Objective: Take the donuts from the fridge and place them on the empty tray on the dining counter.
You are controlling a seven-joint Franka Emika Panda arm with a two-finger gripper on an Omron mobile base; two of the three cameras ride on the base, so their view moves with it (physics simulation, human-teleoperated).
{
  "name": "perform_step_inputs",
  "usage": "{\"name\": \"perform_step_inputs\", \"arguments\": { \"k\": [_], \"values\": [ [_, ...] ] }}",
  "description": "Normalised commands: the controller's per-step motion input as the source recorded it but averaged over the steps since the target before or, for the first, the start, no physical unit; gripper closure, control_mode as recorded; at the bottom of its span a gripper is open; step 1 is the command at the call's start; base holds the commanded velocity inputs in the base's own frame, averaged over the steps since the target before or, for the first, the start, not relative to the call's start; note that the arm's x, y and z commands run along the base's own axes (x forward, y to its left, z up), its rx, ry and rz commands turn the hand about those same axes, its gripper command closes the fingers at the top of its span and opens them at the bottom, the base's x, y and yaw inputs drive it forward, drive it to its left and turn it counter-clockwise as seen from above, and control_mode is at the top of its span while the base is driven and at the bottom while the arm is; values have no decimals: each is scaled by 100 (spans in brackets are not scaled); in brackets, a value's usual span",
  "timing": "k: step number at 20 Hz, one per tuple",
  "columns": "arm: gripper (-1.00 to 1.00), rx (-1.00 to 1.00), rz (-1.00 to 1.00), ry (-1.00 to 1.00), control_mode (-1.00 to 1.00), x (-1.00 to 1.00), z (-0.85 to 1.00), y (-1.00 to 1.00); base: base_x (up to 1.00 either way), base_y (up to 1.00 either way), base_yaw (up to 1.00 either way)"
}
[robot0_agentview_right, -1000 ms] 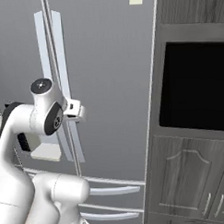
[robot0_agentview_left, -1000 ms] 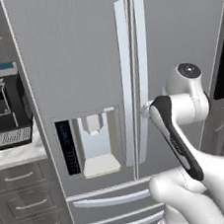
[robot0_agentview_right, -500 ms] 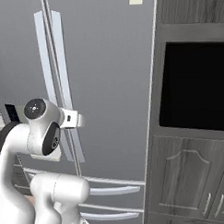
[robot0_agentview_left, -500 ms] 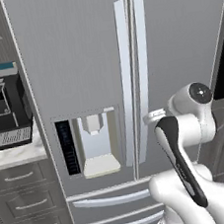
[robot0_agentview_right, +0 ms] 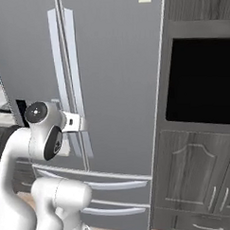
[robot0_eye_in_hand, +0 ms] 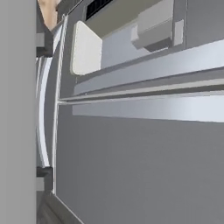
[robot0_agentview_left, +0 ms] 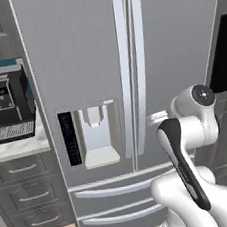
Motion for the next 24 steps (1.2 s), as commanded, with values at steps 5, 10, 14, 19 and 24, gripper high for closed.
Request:
{"name": "perform_step_inputs", "arguments": {
  "k": [5, 10, 14, 19, 24],
  "values": [
    [-100, 0, 0, 0, 100, 0, 0, 0, -28, 49, 0],
    [-100, 0, 0, 0, 100, 0, 0, 0, -53, 8, 0],
    [-100, 0, 0, 0, 100, 0, 0, 0, -59, 0, 0],
    [-100, 0, 0, 0, 100, 0, 0, 0, -7, 0, 0],
    [-100, 1, 0, -1, -100, 5, -2, -4, 4, 0, 0]
  ]
}}
